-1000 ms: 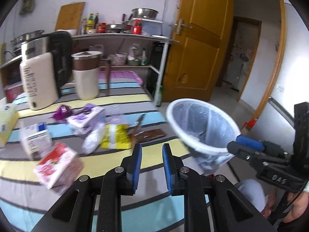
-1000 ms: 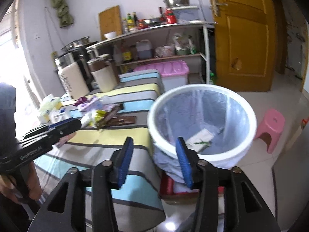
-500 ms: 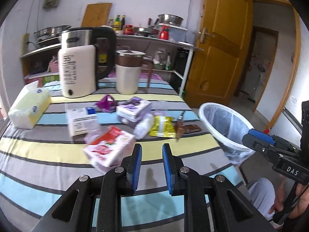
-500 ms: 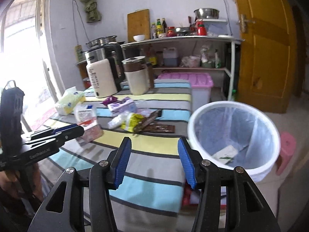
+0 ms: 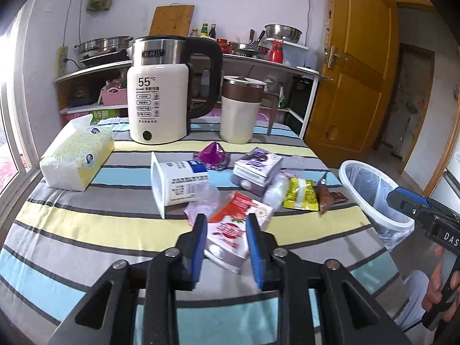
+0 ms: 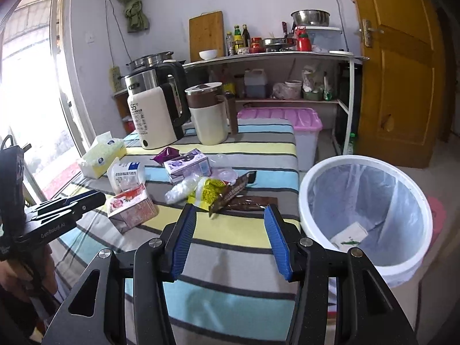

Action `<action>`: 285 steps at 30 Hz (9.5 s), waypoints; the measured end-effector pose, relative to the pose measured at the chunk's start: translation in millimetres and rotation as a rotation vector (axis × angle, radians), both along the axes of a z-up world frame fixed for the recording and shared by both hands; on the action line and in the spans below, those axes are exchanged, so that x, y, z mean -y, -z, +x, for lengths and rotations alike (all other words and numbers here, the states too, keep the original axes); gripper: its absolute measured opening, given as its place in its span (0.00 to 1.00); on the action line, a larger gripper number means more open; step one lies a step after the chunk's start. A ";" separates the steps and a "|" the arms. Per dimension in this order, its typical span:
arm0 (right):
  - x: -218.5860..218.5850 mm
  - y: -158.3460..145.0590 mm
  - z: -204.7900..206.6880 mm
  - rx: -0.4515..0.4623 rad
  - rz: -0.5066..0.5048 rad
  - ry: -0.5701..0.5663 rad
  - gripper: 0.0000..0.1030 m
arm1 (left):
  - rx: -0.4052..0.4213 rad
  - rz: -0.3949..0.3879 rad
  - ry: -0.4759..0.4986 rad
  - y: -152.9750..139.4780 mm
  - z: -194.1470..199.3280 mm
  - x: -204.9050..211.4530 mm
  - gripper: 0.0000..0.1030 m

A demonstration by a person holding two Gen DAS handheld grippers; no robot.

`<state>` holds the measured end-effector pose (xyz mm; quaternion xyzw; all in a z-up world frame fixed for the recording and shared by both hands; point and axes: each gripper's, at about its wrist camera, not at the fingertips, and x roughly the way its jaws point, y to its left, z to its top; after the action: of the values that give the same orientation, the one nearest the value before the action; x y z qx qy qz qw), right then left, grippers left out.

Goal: Collect trash
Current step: 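Move both open tools back toward the trash on the table, then grasp the pink milk carton with the left tool while the right tool grasps the brown chocolate wrapper, then carry the carton and wrapper over the bin and open both tools, then move both open tools back toward the remaining trash on the table, then grasp the clear plastic cup with the left tool while the right tool grasps the yellow snack packet, then carry the cup and yellow packet over the trash bin with both tools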

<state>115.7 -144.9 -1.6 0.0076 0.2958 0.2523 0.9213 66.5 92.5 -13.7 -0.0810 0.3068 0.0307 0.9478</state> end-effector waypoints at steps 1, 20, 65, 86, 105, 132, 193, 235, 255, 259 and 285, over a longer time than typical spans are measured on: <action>-2.1 0.3 2.4 -0.007 0.001 -0.002 0.49 | -0.002 -0.008 0.000 0.9 1.1 -2.5 0.38; -45.7 29.8 69.1 -0.180 -0.002 -0.019 0.49 | -0.076 0.023 0.119 21.7 33.3 2.9 0.56; 3.8 25.7 37.6 -0.237 0.079 0.018 0.09 | -0.099 -0.032 0.238 25.0 29.2 32.6 0.40; 71.9 9.0 14.8 -0.175 0.097 0.129 0.09 | -0.015 -0.060 0.342 -7.0 30.6 105.9 0.37; 145.6 30.8 41.0 -0.218 0.053 0.303 0.09 | -0.017 -0.068 0.537 -9.5 107.2 203.8 0.37; 153.6 33.7 42.0 -0.209 0.087 0.337 0.43 | -0.061 -0.116 0.545 3.5 119.9 208.2 0.42; 22.8 -1.4 0.3 -0.127 0.100 -0.021 0.52 | 0.001 -0.077 0.159 -8.4 -10.4 37.7 0.42; -85.9 45.8 99.1 -0.290 -0.033 -0.102 0.52 | -0.120 -0.128 0.003 31.3 64.8 -27.6 0.27; -78.8 34.4 80.4 -0.257 0.024 -0.135 0.11 | -0.077 -0.125 0.019 22.9 44.5 -20.6 0.27; -71.7 29.8 69.7 -0.248 0.038 -0.143 0.08 | -0.068 -0.120 0.038 20.0 36.3 -13.9 0.27; 11.1 10.6 31.9 -0.211 0.111 -0.033 0.08 | -0.029 -0.091 0.193 -5.9 31.9 52.6 0.27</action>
<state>147.6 -156.1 -12.2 0.0802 0.3768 0.2810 0.8790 98.4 39.9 -7.7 -0.0936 0.3280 -0.0735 0.9372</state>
